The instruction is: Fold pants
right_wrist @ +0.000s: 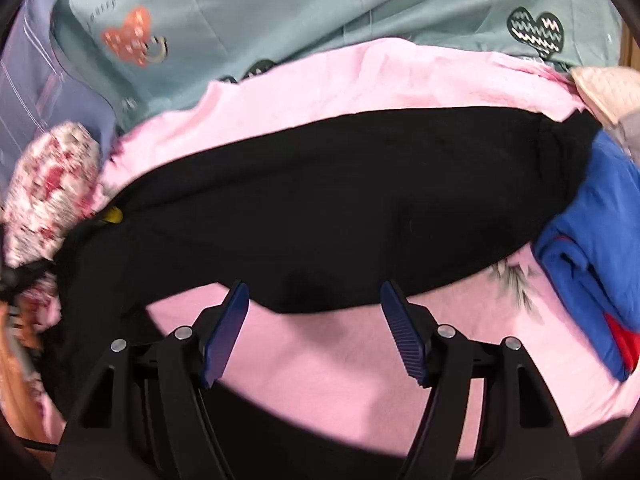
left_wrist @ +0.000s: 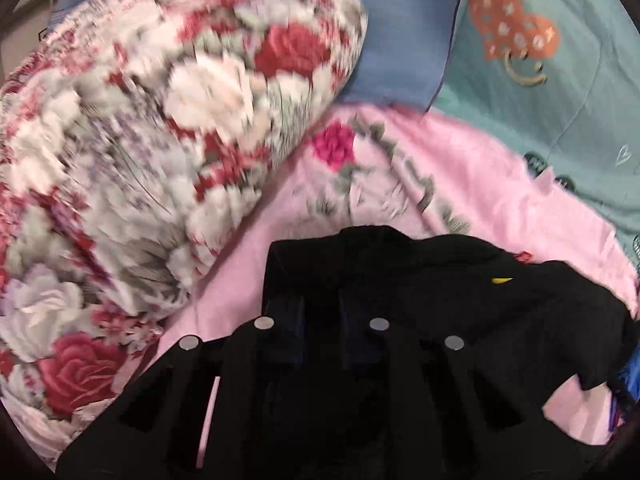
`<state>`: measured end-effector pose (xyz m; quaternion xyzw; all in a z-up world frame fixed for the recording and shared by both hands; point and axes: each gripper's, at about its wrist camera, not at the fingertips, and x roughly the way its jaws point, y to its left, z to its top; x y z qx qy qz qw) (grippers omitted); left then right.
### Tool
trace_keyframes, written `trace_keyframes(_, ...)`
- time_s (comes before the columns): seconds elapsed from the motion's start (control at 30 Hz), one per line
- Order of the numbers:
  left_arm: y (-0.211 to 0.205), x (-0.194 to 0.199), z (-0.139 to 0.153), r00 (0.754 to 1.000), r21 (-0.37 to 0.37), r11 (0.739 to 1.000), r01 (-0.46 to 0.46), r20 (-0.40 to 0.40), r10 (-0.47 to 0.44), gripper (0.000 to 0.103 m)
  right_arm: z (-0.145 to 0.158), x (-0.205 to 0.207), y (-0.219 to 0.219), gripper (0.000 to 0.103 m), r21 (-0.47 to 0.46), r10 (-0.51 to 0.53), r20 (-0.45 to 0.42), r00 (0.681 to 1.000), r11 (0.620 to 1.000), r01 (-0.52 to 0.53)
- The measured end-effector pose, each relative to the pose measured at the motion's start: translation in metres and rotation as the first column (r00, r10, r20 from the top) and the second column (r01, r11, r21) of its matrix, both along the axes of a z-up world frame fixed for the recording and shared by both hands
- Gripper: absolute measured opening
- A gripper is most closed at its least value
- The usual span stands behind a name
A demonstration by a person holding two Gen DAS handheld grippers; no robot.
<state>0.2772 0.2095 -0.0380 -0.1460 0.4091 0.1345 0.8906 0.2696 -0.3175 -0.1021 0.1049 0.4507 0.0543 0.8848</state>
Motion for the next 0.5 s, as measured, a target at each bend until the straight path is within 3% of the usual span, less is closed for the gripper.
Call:
trace_keyframes(0.07, -0.003, -0.008, 0.015, 0.999, -0.018, 1.0, -0.001, 0.037, 0.001, 0.014, -0.008, 0.012, 0.003, 0.069, 0.03, 0.026, -0.031, 0.999, 0.999, -0.025)
trace_keyframes(0.1, -0.002, -0.007, 0.02, 0.999, -0.016, 1.0, 0.003, 0.044, -0.002, 0.014, -0.011, 0.016, 0.006, 0.069, 0.006, 0.041, -0.054, 0.998, 0.999, -0.041)
trace_keyframes(0.13, -0.004, -0.008, 0.024, 0.999, -0.01, 1.0, 0.006, 0.051, -0.005, 0.014, -0.017, 0.023, 0.011, 0.069, -0.077, 0.04, -0.098, 0.994, 0.996, -0.048)
trace_keyframes(0.17, -0.006, -0.01, 0.027, 0.998, -0.006, 1.0, 0.003, 0.059, -0.003, 0.014, -0.019, 0.025, 0.012, 0.069, -0.131, 0.012, -0.103, 0.995, 0.991, -0.025)
trace_keyframes(0.27, -0.008, -0.013, 0.033, 0.997, -0.005, 1.0, -0.01, 0.076, 0.011, 0.014, -0.023, 0.026, 0.0, 0.069, -0.081, -0.067, -0.069, 0.995, 0.995, 0.061)
trace_keyframes(0.33, -0.003, -0.018, 0.035, 0.996, -0.011, 0.999, -0.042, 0.074, 0.043, 0.014, -0.023, 0.028, 0.007, 0.069, -0.141, -0.099, -0.063, 0.993, 0.986, 0.089)
trace_keyframes(0.37, -0.002, -0.019, 0.037, 0.995, -0.019, 0.998, -0.056, 0.077, 0.057, 0.014, -0.022, 0.03, 0.013, 0.063, -0.16, -0.103, -0.048, 0.993, 0.983, 0.095)
trace_keyframes(0.4, 0.001, -0.021, 0.039, 0.994, -0.031, 0.997, -0.072, 0.085, 0.074, 0.014, -0.021, 0.03, 0.015, 0.04, -0.156, -0.1, -0.038, 0.994, 0.983, 0.093)
trace_keyframes(0.47, 0.003, -0.026, 0.044, 0.991, -0.037, 0.996, -0.087, 0.096, 0.09, 0.014, -0.014, 0.033, 0.015, 0.008, -0.124, -0.089, -0.045, 0.995, 0.989, 0.082)
trace_keyframes(0.5, 0.005, -0.03, 0.046, 0.99, -0.039, 0.995, -0.09, 0.104, 0.094, 0.014, -0.007, 0.034, 0.008, 0.001, -0.113, -0.094, -0.022, 0.995, 0.989, 0.091)
